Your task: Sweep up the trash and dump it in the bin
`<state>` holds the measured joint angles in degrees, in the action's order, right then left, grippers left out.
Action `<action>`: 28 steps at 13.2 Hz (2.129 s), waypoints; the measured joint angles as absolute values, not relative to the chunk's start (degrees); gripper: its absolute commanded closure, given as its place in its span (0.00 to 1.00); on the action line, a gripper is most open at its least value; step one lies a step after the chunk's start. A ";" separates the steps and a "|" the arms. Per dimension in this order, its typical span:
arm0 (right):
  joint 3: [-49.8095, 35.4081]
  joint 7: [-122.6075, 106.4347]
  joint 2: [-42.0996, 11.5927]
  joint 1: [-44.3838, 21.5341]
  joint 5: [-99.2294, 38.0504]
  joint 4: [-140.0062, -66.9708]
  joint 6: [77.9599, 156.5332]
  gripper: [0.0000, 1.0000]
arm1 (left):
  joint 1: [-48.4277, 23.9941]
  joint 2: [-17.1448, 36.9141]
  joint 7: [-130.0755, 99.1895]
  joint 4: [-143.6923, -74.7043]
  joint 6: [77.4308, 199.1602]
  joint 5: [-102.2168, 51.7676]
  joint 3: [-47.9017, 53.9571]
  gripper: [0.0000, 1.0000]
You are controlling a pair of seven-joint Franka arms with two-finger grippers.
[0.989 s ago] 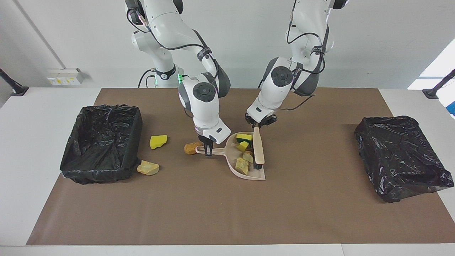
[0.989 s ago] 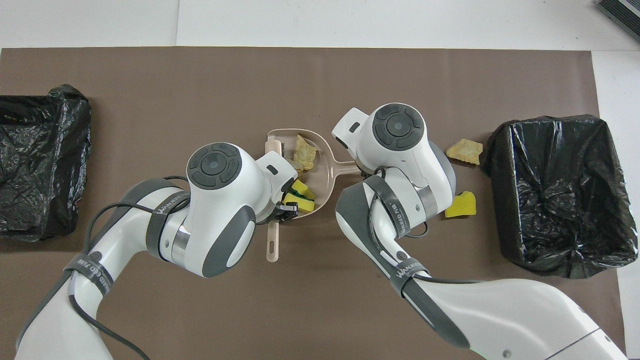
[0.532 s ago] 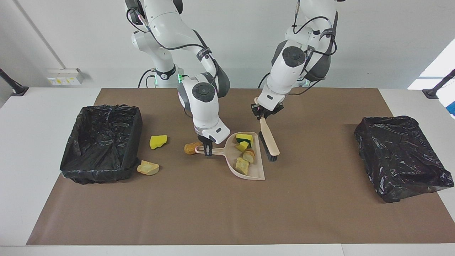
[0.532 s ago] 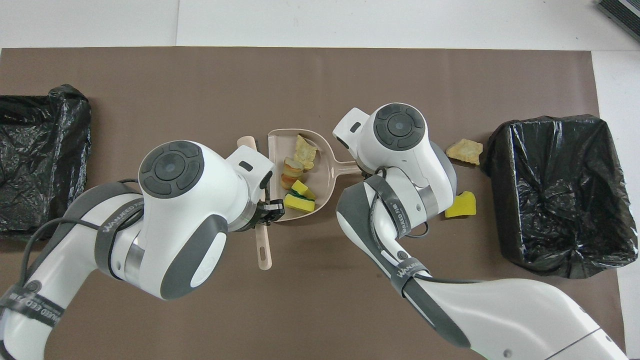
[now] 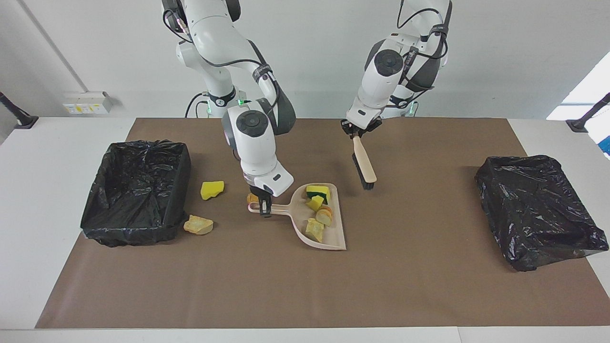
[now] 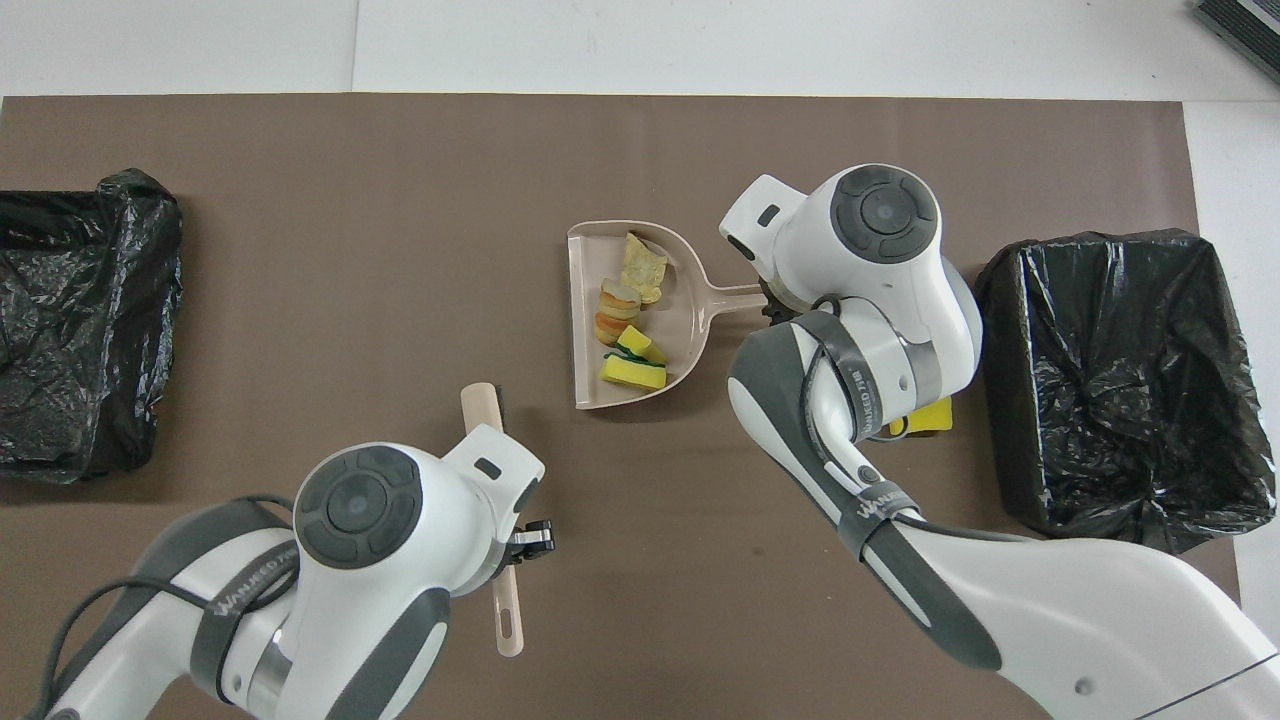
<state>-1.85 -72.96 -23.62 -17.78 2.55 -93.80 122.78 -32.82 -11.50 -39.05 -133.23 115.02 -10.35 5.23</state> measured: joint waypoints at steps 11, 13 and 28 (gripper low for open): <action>-1.88 -89.81 -18.23 -0.56 0.53 -84.47 107.27 1.00 | -42.35 -15.77 -54.38 -147.69 126.82 -10.36 19.91 1.00; -1.83 -95.36 -16.36 3.39 0.50 -84.31 105.35 1.00 | -42.72 -15.65 -54.48 -148.05 127.02 -10.38 19.89 1.00; -1.03 -109.64 -14.36 19.87 29.03 -84.46 104.32 1.00 | -32.17 -9.46 -43.99 -135.25 120.71 -7.96 18.32 0.00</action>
<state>-1.03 -109.64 -14.36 19.87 29.03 -84.46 104.32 -32.17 -9.46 -43.99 -135.25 120.71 -7.96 18.32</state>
